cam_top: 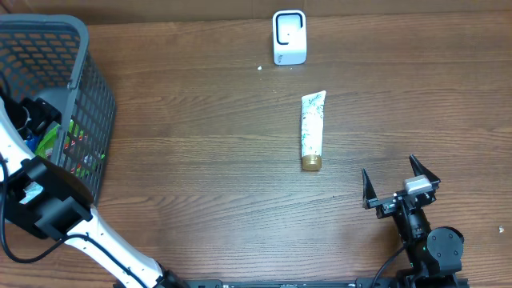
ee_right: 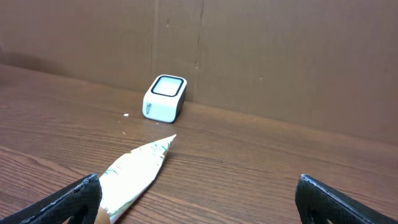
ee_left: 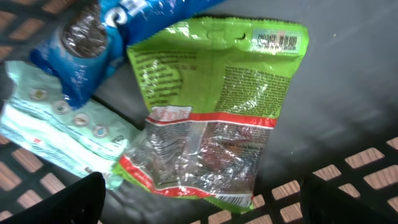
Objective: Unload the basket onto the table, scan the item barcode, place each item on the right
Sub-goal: 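Return the left gripper to the basket and grasp the green snack bag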
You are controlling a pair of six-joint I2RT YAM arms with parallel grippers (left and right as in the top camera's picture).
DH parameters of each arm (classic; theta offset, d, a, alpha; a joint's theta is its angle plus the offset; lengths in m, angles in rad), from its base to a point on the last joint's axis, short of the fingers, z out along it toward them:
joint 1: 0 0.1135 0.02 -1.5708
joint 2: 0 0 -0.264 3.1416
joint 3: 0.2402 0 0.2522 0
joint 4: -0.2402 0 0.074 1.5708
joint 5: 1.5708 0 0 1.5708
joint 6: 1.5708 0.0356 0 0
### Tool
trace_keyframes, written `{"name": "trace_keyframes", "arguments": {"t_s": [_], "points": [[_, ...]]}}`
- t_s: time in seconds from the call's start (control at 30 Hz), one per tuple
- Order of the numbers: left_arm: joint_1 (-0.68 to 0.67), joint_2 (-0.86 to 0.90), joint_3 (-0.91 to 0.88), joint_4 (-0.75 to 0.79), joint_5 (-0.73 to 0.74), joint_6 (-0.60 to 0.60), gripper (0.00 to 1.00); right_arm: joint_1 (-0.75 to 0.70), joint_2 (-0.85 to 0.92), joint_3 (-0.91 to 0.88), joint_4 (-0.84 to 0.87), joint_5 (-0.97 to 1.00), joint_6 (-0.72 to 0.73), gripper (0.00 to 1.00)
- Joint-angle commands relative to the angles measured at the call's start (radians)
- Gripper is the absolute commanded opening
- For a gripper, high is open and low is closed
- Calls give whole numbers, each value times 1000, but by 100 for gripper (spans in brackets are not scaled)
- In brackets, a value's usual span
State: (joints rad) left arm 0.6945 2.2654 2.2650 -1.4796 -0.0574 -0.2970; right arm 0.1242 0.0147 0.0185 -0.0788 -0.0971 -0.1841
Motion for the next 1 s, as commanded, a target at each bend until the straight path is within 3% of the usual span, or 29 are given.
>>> {"name": "trace_keyframes", "arguments": {"t_s": [0.0, 0.37, 0.53, 0.6, 0.63, 0.67, 0.7, 0.97], "points": [[-13, 5, -67, 30, -27, -32, 91, -6, -12, -11, 5, 2, 0, 100], [-42, 5, -335, 199, -27, -74, 89, -6, -12, -11, 5, 2, 0, 100], [-42, 5, -409, 257, -27, -75, 84, -6, -12, -11, 5, 2, 0, 100], [-42, 5, -412, 261, -27, -74, 69, -6, -12, -11, 5, 2, 0, 100], [-42, 5, -412, 262, -27, -74, 56, -6, -12, -11, 5, 2, 0, 100], [-42, 5, -410, 262, -27, -74, 24, -6, -12, -11, 6, 2, 0, 100], [-42, 5, -409, 262, -25, -74, 4, -6, -12, -11, 5, 2, 0, 100], [-42, 5, -306, 173, -19, -74, 4, -6, -12, -11, 6, 2, 0, 100]]}}
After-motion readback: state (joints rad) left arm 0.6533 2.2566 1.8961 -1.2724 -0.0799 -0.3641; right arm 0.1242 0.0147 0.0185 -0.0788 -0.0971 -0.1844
